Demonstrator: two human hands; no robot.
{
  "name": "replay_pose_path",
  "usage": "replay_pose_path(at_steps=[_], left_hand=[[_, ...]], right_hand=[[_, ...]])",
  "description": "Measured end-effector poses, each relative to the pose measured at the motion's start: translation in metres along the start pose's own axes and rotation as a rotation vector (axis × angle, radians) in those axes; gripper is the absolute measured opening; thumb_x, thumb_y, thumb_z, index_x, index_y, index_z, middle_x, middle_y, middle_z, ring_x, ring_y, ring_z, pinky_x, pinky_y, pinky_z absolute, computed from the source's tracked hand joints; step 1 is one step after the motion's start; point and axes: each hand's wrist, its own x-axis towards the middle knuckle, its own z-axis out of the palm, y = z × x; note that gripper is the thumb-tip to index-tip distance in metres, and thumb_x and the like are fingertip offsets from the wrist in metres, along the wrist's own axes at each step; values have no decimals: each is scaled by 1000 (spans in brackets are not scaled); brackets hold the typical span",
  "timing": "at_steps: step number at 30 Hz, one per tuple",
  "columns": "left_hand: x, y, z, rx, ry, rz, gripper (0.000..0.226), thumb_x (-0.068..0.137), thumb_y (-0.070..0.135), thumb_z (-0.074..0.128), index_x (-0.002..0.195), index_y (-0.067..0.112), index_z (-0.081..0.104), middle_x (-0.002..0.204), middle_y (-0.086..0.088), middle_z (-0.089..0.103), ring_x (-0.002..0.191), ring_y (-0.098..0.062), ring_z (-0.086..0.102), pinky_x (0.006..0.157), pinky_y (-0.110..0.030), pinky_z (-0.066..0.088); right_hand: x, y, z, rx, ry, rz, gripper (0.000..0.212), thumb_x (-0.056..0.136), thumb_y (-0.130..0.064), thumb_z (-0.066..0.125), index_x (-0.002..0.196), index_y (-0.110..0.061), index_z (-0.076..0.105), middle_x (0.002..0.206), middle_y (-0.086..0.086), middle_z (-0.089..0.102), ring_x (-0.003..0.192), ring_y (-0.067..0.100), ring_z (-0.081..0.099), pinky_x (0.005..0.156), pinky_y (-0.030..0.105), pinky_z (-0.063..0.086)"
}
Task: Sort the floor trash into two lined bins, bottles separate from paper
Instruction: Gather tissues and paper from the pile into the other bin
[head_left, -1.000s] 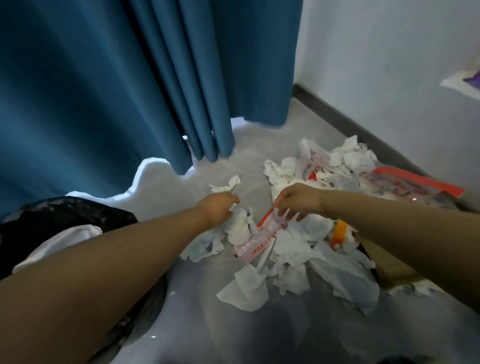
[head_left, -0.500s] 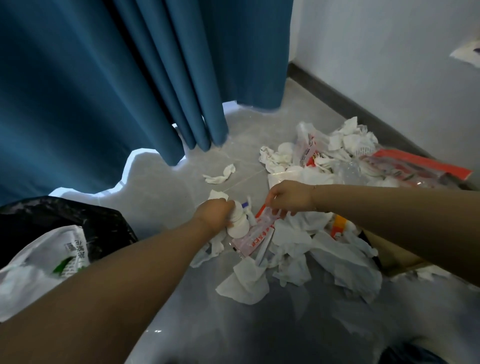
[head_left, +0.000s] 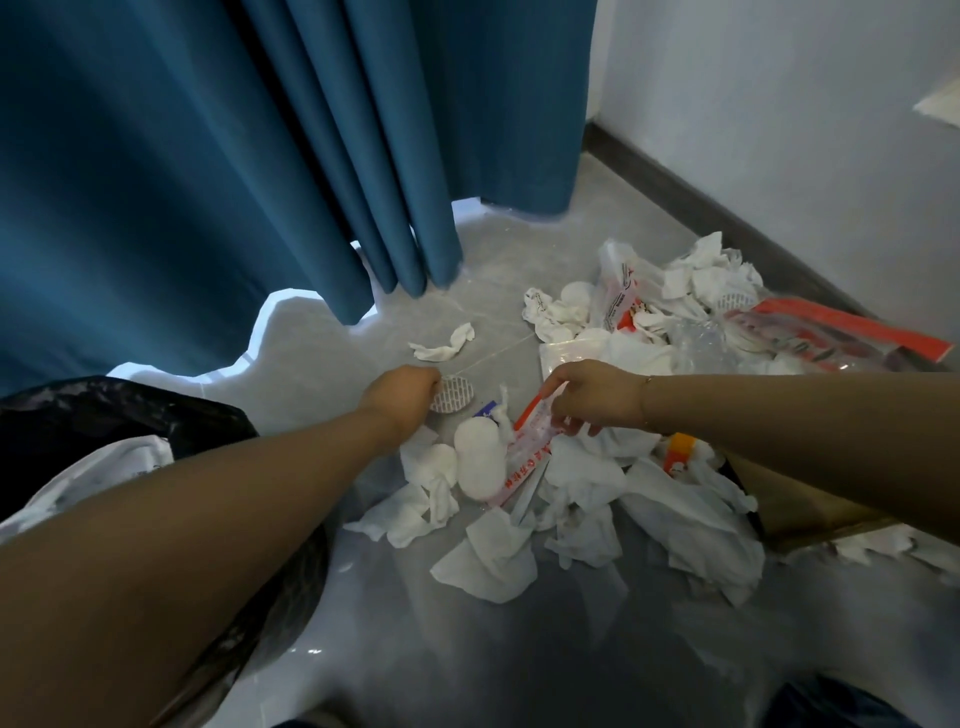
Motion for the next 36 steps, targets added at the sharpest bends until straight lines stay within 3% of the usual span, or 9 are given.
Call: replay_pose_path(at_steps=[5,9,13,18,22,26,30,33,36], left_hand=[[-9,9,-31,-234,40,30,29,99,21,45,111,2,64,109,-16,63,93,-24,54,79,-26,37],[-34,29,-43,-601,-147,7,28,98,16,48,114,-1,62,98,-13,62,81,-16,55,72,-24,47],[-51,45,-44,-837,-260,5,26,98,15,48,113,-2,61,87,-6,60,71,-7,56,64,-13,50],[-46,59,-39,-961,-203,-31,14,92,16,59,93,3,64,74,-2,61,63,-7,56,60,-17,51],[-39,56,-19,-539,-42,28,10,82,16,70,81,15,59,90,-2,66,78,-11,56,72,-22,44],[-47,55,19,-192,-260,62,42,78,29,75,113,15,56,117,-5,56,104,-20,53,84,-26,40],[-58,50,40,95,-349,159,75,76,45,72,137,22,34,138,-7,38,121,-22,42,95,-32,41],[-59,46,44,308,-311,227,80,76,43,72,139,19,29,139,-9,35,120,-24,43,88,-32,43],[-56,48,46,257,-323,190,69,79,36,72,135,17,35,134,-9,44,116,-24,48,84,-30,44]], right_hand=[[-8,-7,7,81,0,-41,26,88,-13,61,114,-13,57,91,5,64,71,13,61,62,25,52],[-13,-17,13,251,22,-51,31,87,-27,65,114,-15,56,98,8,67,79,16,64,72,33,55],[-19,-28,16,310,113,-91,22,88,-23,65,106,-11,61,82,4,66,62,11,61,47,19,47],[-22,-24,12,289,280,-75,13,85,-18,68,80,-7,65,74,11,61,65,20,55,63,33,53],[-20,-12,7,443,366,94,28,82,-15,72,106,-3,63,103,21,66,76,29,62,75,40,55],[-15,-14,9,619,313,213,39,84,-12,69,116,5,56,97,19,67,67,25,63,70,38,56],[-13,-19,13,530,277,177,44,84,-15,69,122,3,54,111,23,65,91,35,67,84,49,55],[-15,-19,13,555,248,173,46,85,-13,68,126,1,52,112,24,64,70,27,64,63,34,57],[-22,-16,11,591,232,199,42,84,-12,69,121,3,55,96,18,68,56,18,63,46,24,53]])
